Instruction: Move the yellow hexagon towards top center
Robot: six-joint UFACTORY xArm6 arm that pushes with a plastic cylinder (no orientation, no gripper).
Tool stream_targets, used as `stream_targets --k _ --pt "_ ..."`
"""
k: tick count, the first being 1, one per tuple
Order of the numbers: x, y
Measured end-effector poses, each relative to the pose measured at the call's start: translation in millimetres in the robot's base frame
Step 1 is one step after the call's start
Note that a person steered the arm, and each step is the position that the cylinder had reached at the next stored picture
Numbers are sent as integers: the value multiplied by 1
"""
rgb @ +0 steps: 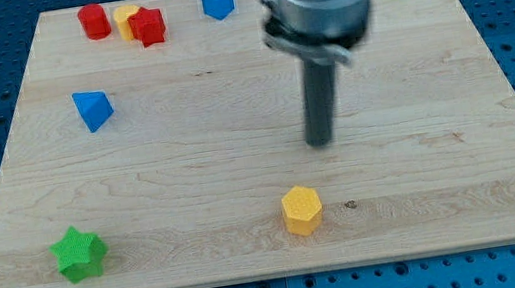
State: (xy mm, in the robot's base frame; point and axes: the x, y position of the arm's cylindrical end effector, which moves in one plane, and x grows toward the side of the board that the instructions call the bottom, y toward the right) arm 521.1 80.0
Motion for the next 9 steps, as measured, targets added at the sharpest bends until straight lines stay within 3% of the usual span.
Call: stream_targets --k 1,2,3,4,8,9 --pt "73 20" --pt "80 20" --pt "97 -29" --pt "96 -39" --pt "27 -59" --pt "-7 -59"
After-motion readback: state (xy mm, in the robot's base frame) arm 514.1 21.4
